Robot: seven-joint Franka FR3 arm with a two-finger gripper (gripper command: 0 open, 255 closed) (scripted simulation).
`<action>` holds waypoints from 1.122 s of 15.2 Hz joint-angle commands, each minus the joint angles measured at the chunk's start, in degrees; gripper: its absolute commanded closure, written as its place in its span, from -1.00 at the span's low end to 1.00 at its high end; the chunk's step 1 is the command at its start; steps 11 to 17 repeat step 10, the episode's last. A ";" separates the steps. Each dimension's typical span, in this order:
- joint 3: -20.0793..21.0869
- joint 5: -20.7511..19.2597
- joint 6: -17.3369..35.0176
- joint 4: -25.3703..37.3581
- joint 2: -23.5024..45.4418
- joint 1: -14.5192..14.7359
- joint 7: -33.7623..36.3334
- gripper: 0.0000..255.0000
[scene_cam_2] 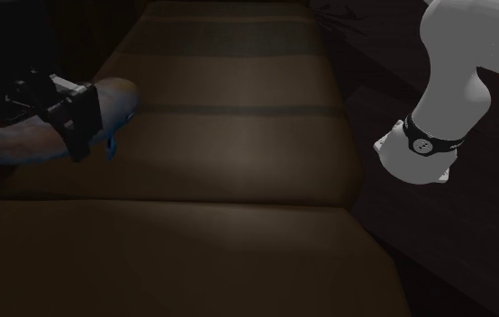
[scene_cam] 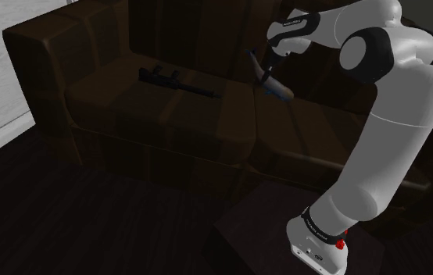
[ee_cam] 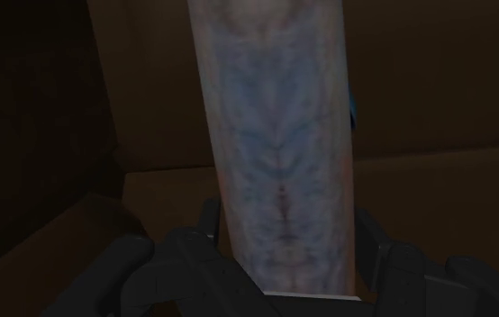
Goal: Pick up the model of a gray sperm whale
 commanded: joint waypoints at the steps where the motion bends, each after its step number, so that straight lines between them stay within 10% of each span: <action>1: -0.12 -0.22 -1.38 1.24 -0.21 -0.07 0.16 1.00; 17: -0.49 -1.14 -6.46 5.51 -1.19 -0.10 0.97 1.00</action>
